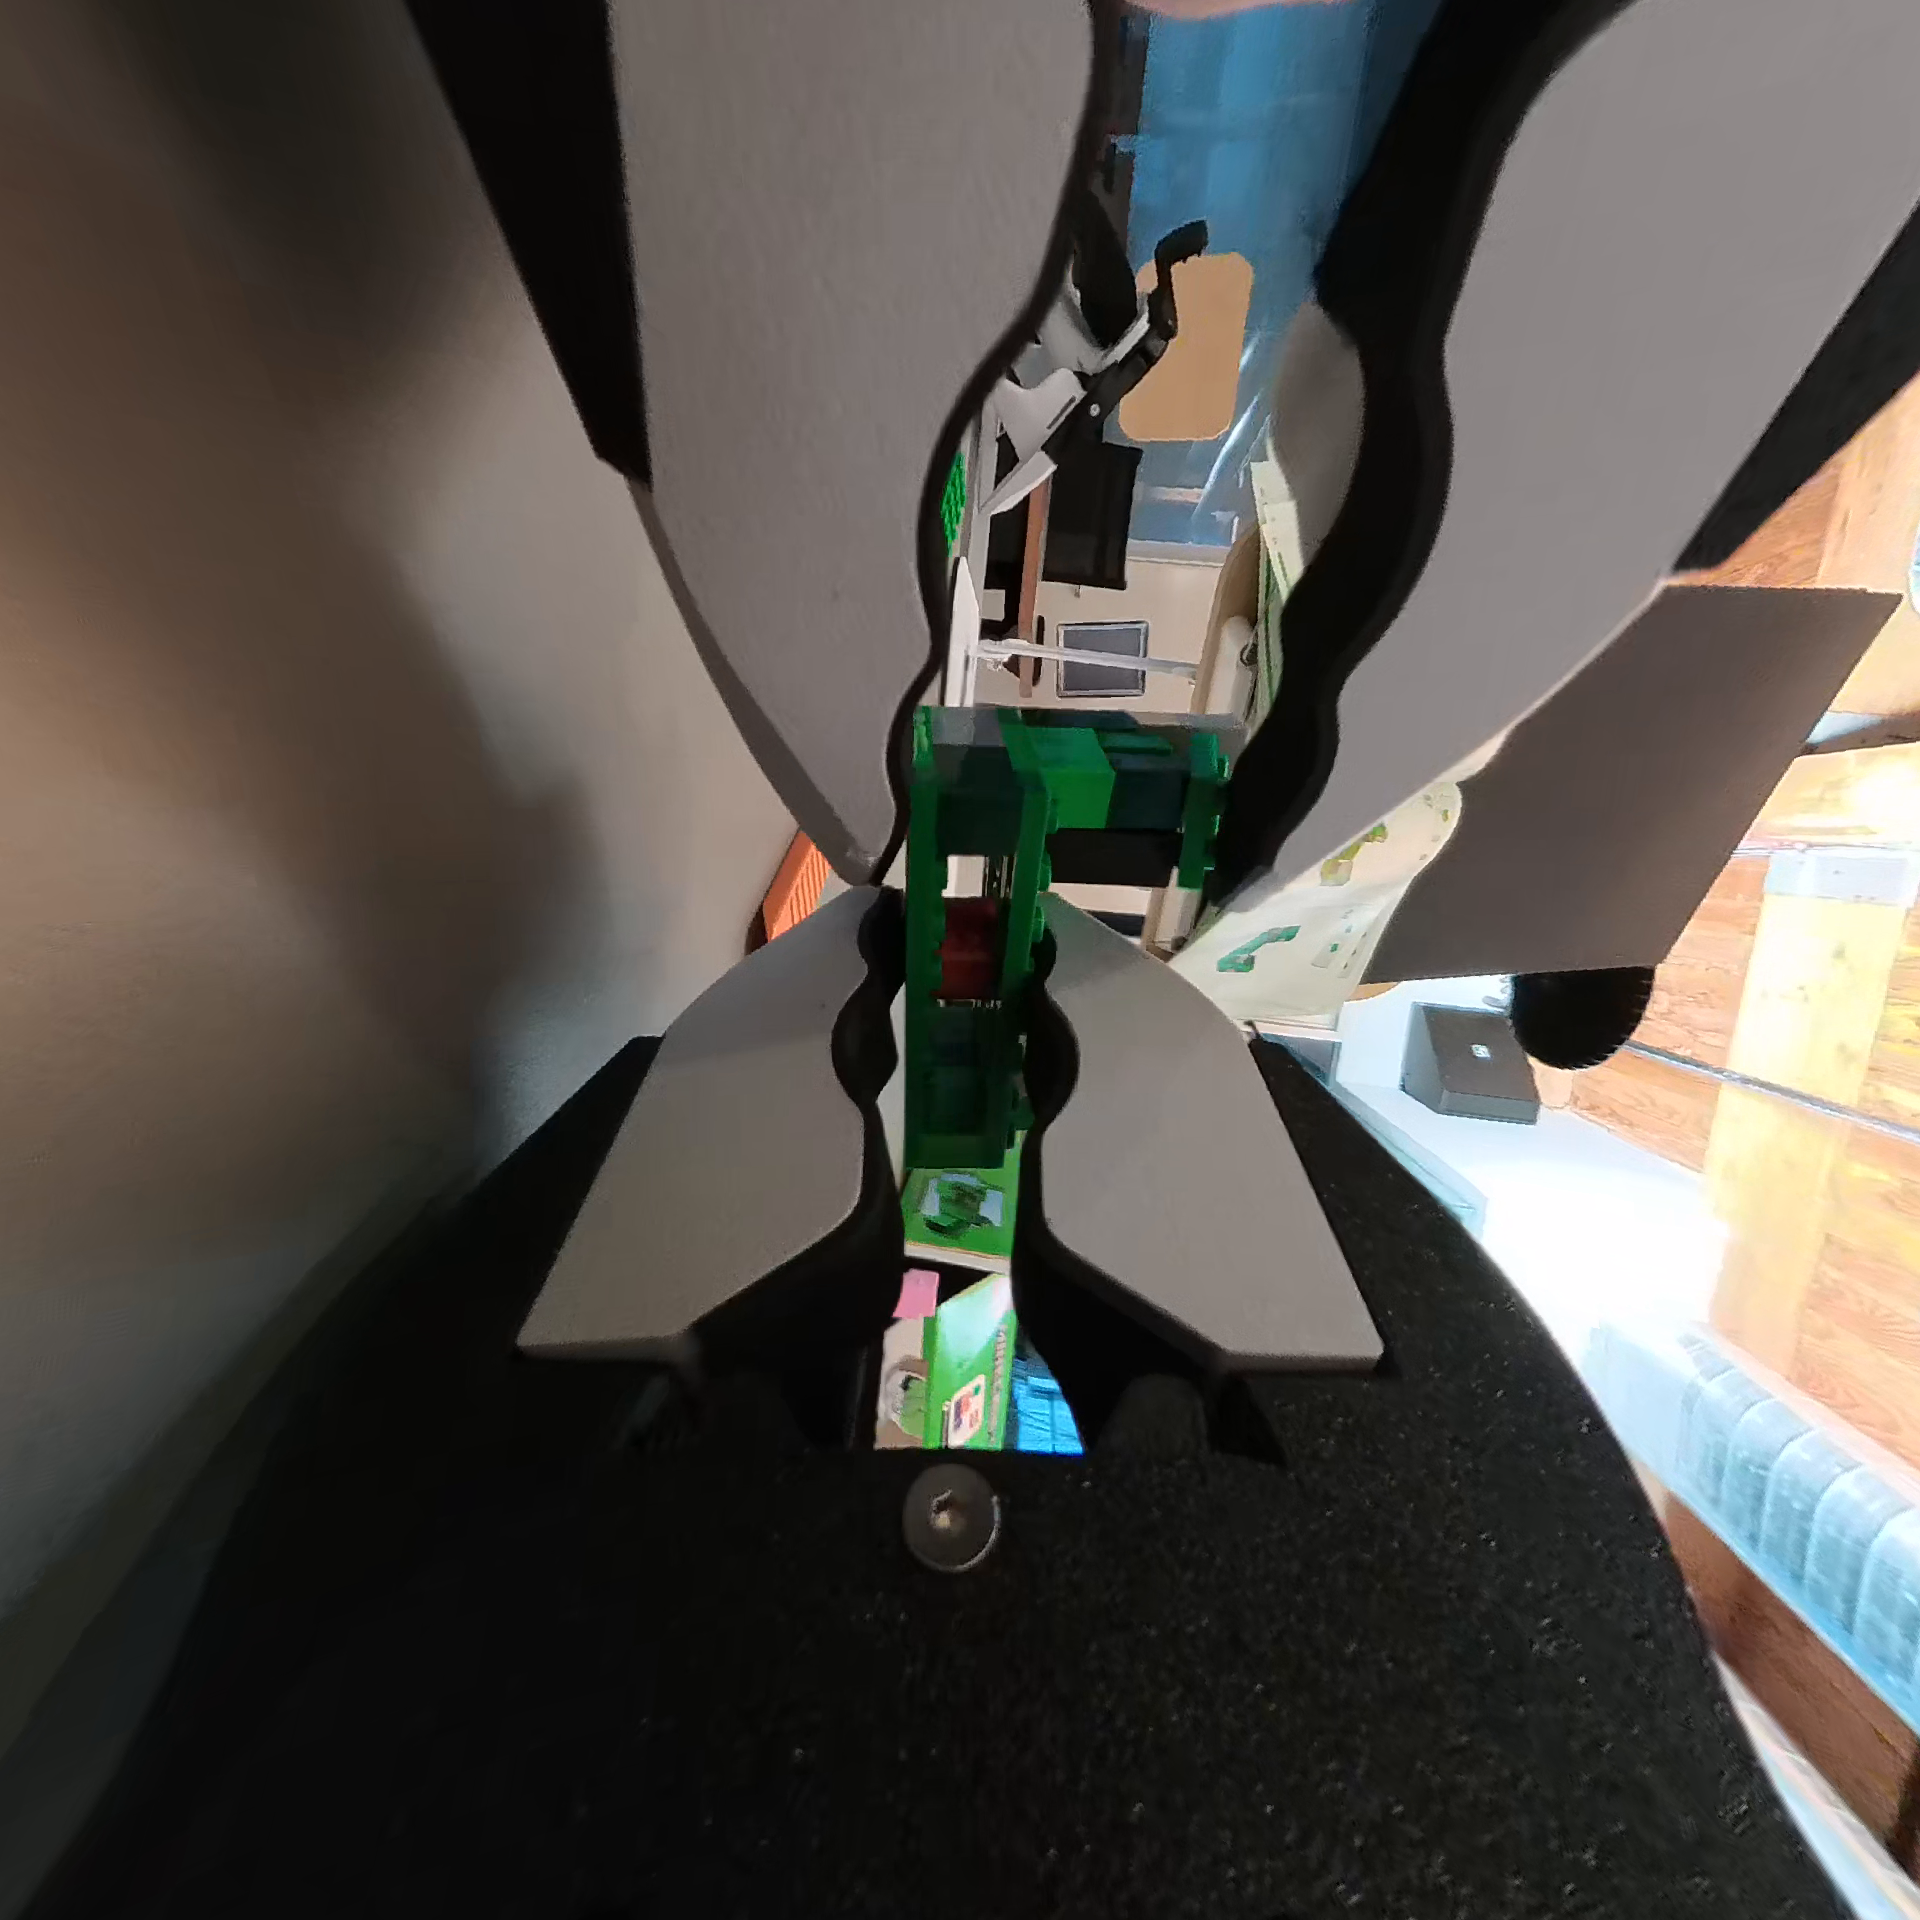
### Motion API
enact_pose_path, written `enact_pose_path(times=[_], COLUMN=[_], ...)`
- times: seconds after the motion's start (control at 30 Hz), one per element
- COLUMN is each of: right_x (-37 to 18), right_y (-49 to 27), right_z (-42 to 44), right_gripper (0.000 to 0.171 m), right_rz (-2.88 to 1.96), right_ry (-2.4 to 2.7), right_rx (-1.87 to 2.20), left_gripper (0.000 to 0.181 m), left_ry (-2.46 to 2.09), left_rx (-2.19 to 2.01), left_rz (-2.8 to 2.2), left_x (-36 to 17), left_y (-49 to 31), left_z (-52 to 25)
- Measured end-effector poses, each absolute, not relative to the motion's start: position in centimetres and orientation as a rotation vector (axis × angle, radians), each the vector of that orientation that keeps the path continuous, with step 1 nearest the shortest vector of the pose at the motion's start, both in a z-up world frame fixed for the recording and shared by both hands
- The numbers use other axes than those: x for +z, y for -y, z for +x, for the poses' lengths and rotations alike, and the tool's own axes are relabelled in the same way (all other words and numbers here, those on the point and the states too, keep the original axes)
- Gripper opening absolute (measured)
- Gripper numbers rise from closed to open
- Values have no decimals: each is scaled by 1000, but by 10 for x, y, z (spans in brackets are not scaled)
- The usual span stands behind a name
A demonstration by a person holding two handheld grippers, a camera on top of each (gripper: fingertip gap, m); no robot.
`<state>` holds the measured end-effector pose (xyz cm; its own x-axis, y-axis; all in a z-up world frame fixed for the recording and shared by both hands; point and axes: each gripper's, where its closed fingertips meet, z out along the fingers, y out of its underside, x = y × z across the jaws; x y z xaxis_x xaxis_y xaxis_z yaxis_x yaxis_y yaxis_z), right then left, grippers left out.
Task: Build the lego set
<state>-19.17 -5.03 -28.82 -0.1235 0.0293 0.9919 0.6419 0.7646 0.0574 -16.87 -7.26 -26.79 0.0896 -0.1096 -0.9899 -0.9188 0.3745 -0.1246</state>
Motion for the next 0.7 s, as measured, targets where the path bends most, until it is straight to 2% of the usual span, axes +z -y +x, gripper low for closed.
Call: enact_pose_path(times=[0.33, 0.47, 0.6, 0.7], right_x=[-294, -293, -296, -301], right_y=[52, 51, 47, 47], right_z=[-192, -192, -191, -191], right_gripper=[21, 24, 23, 23], right_rz=[-565, -592, -626, -613], right_ry=[1648, 1639, 1644, 1663], right_rx=[-549, -523, -479, -495], left_gripper=[45, 17, 18, 29], left_ry=[-1376, -1415, -1375, -1373], left_rx=[774, 757, 697, 710], left_rz=[-1083, -1097, -1127, -1111], left_x=[-271, -280, -284, -285], left_y=[73, 79, 78, 79], left_z=[-169, -166, -166, -167])
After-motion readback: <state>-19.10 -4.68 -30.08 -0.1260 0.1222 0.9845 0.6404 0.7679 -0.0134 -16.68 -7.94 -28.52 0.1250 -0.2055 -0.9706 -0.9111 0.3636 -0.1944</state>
